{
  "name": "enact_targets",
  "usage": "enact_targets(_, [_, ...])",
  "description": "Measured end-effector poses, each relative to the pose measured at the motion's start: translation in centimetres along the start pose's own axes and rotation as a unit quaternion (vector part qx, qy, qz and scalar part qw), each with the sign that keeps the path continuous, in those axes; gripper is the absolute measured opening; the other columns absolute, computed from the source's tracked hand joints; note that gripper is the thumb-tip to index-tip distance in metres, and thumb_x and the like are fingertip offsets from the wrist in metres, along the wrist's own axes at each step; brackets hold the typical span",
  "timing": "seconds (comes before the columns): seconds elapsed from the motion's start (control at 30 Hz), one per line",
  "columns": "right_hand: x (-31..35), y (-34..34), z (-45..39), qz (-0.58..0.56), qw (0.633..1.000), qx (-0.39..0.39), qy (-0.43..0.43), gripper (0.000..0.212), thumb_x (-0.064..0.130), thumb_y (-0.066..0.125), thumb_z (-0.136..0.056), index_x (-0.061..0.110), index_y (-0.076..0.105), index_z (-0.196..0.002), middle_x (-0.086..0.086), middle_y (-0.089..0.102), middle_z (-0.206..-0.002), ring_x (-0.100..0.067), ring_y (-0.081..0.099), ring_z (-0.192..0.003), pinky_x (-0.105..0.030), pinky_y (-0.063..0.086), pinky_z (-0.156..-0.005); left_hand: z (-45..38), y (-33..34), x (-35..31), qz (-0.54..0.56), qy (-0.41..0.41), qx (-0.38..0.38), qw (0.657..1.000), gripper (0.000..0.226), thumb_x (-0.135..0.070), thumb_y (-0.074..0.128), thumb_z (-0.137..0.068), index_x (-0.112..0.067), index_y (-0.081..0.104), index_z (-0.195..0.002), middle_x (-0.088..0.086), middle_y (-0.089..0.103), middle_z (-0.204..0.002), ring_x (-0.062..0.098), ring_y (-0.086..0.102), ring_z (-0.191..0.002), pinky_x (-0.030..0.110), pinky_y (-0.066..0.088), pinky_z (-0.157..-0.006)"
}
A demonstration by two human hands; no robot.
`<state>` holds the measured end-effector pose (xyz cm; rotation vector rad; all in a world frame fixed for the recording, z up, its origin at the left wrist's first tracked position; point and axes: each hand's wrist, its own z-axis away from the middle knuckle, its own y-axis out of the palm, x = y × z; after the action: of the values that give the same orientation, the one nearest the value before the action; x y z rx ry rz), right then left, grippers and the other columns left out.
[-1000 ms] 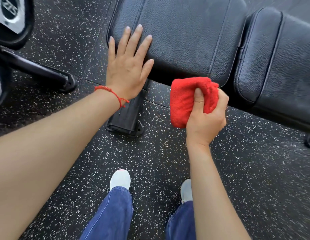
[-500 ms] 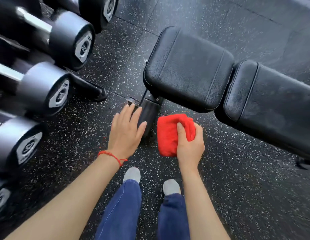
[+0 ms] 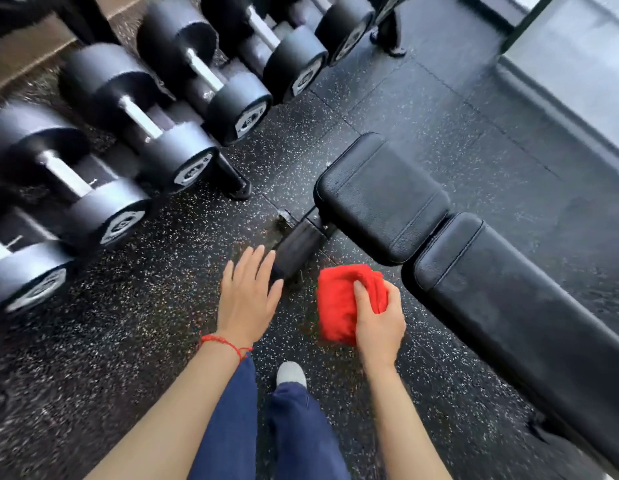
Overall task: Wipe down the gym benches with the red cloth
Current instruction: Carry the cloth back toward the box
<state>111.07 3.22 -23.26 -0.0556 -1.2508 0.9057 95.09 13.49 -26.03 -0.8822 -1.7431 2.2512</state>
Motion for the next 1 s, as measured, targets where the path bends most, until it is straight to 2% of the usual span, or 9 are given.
enact_targets(0.13, [2.2,-1.1,1.1,0.010,1.000,0.026,-0.008,0.027,0.037,0.064,-0.082,0.021,0.059,-0.103,0.004,0.065,-0.088,-0.016,0.058,-0.084,-0.026,0.039,-0.075,3.4,-3.0,-0.4,-0.001,-0.038,-0.021,0.999,0.052,-0.034,0.034,-0.091,-0.003,0.056,-0.125,0.017,0.055,-0.130,0.035,0.050,-0.121,0.057,0.039,-0.094])
enact_targets(0.23, [3.9,-0.8,2.6,-0.016,1.000,0.025,0.004,0.026,0.031,0.064,-0.084,0.015,0.060,-0.103,0.001,0.063,-0.089,-0.016,0.057,-0.085,-0.025,0.038,-0.076,6.0,-5.5,0.0,-0.002,-0.069,-0.034,0.997,0.052,-0.035,0.034,-0.090,-0.003,0.057,-0.124,0.017,0.055,-0.129,0.034,0.051,-0.121,0.058,0.040,-0.095])
enact_targets(0.4, [5.6,0.3,6.5,-0.011,0.999,0.047,0.010,0.019,0.030,0.061,-0.086,0.012,0.060,-0.093,-0.003,0.060,-0.086,-0.018,0.054,-0.084,-0.028,0.038,-0.075,10.9,-9.5,1.8,-0.012,-0.145,-0.062,0.987,0.054,-0.036,0.032,-0.090,-0.003,0.056,-0.125,0.015,0.055,-0.130,0.032,0.050,-0.122,0.056,0.036,-0.097])
enact_targets(0.6, [7.9,2.8,12.7,0.013,0.991,0.126,-0.041,0.012,0.028,0.061,-0.087,0.017,0.056,-0.089,-0.005,0.060,-0.086,-0.018,0.053,-0.083,-0.028,0.037,-0.075,17.2,-12.7,5.0,-0.015,-0.229,-0.102,0.968,0.053,-0.036,0.030,-0.091,-0.004,0.054,-0.127,0.015,0.054,-0.132,0.031,0.049,-0.123,0.054,0.030,-0.101])
enact_targets(0.73, [9.1,5.3,17.4,0.031,0.981,0.179,-0.074,0.021,0.030,0.061,-0.086,0.012,0.060,-0.097,-0.006,0.062,-0.090,-0.019,0.056,-0.086,-0.031,0.040,-0.079,22.0,-14.0,7.8,-0.005,-0.278,-0.131,0.952,0.053,-0.036,0.031,-0.091,-0.004,0.055,-0.126,0.015,0.054,-0.131,0.032,0.050,-0.122,0.055,0.029,-0.101])
enact_targets(0.9, [9.5,8.4,24.3,0.067,0.961,0.241,-0.117,0.028,0.039,0.062,-0.083,0.016,0.060,-0.099,-0.007,0.065,-0.094,-0.023,0.058,-0.089,-0.038,0.044,-0.087,29.2,-15.2,11.8,0.008,-0.332,-0.159,0.930,0.054,-0.037,0.030,-0.091,-0.005,0.055,-0.126,0.014,0.053,-0.133,0.031,0.048,-0.124,0.053,0.026,-0.102])
enact_targets(1.0, [9.6,10.2,29.1,0.070,0.947,0.280,-0.143,0.030,0.041,0.062,-0.082,0.015,0.060,-0.098,-0.006,0.066,-0.091,-0.022,0.058,-0.086,-0.036,0.044,-0.083,33.9,-16.2,14.2,0.011,-0.363,-0.178,0.915,0.054,-0.037,0.031,-0.091,-0.005,0.055,-0.126,0.015,0.054,-0.132,0.031,0.049,-0.123,0.052,0.025,-0.102])
